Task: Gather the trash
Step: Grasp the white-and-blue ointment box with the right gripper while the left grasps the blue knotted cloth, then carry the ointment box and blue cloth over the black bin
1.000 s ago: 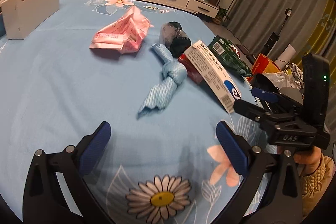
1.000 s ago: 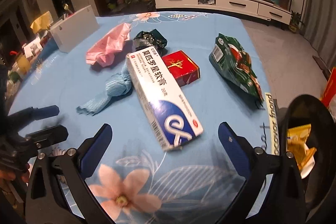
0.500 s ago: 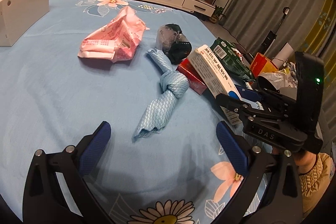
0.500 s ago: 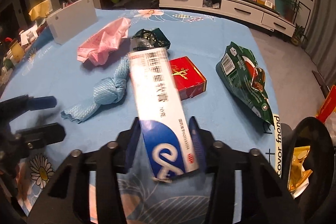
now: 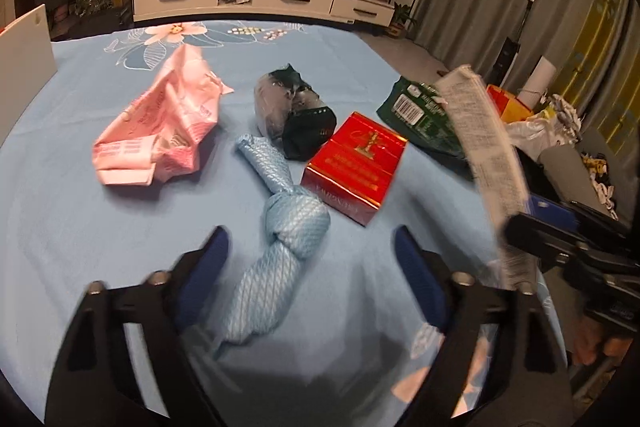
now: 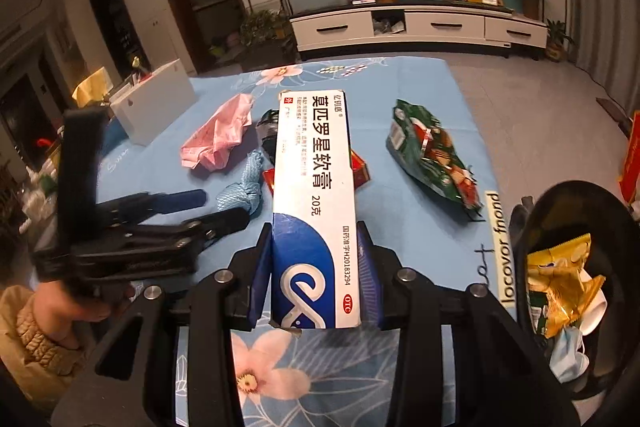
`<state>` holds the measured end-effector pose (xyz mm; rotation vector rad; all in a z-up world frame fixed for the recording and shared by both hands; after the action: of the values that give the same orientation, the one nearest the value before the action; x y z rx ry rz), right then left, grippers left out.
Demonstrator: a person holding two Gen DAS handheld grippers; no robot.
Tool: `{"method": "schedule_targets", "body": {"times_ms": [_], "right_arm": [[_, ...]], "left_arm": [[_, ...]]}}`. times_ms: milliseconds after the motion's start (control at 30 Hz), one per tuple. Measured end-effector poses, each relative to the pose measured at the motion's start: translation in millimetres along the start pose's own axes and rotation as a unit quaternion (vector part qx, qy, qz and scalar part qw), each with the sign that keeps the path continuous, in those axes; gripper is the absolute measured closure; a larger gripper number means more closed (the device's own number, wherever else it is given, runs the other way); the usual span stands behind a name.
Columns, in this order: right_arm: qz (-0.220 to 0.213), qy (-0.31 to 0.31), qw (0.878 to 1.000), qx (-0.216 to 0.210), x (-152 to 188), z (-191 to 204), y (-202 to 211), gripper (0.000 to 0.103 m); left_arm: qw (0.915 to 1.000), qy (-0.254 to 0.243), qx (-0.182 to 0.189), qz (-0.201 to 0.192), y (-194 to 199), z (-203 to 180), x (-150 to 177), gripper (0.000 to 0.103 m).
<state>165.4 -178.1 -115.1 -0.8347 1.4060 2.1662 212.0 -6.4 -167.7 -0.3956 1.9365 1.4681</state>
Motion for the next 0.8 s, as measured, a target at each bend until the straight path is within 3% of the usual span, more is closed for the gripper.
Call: {"method": "schedule_targets", "body": {"times_ms": [100,233,333,500,800], "right_arm": [[-0.002,-0.005,1.000,0.000,0,-4,3,0.063],[-0.005,-0.011,1.000,-0.001,0,-6,6,0.063],[-0.007,-0.010,1.000,0.000,2,-5,9,0.063],[-0.013,-0.010,1.000,0.001,3,-7,18,0.063],[-0.009,-0.009,1.000,-0.006,19,-5,38,0.063]], "left_arm": [[0.9999,0.004,-0.006,0.011,-13,4,-2,0.029],[0.9996,0.025,-0.006,0.007,-16,13,-2,0.056],[0.9996,0.028,-0.001,0.003,-15,13,-1,0.067],[0.9995,0.032,-0.004,-0.003,-1,13,6,0.069],[0.9989,0.042,0.002,-0.018,59,-7,32,0.069]]}}
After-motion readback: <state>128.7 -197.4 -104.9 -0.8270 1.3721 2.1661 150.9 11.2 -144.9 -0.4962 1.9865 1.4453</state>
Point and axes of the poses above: each gripper's, at about its wrist camera, not at the fingertips, and y roughly against the way its jaws point, z to its left, x to its underside, the point moved 2 cm from there along -y, roughly the way its jaws point, and after that the axes turned 6 degrees about -y, right-handed, at the moved point
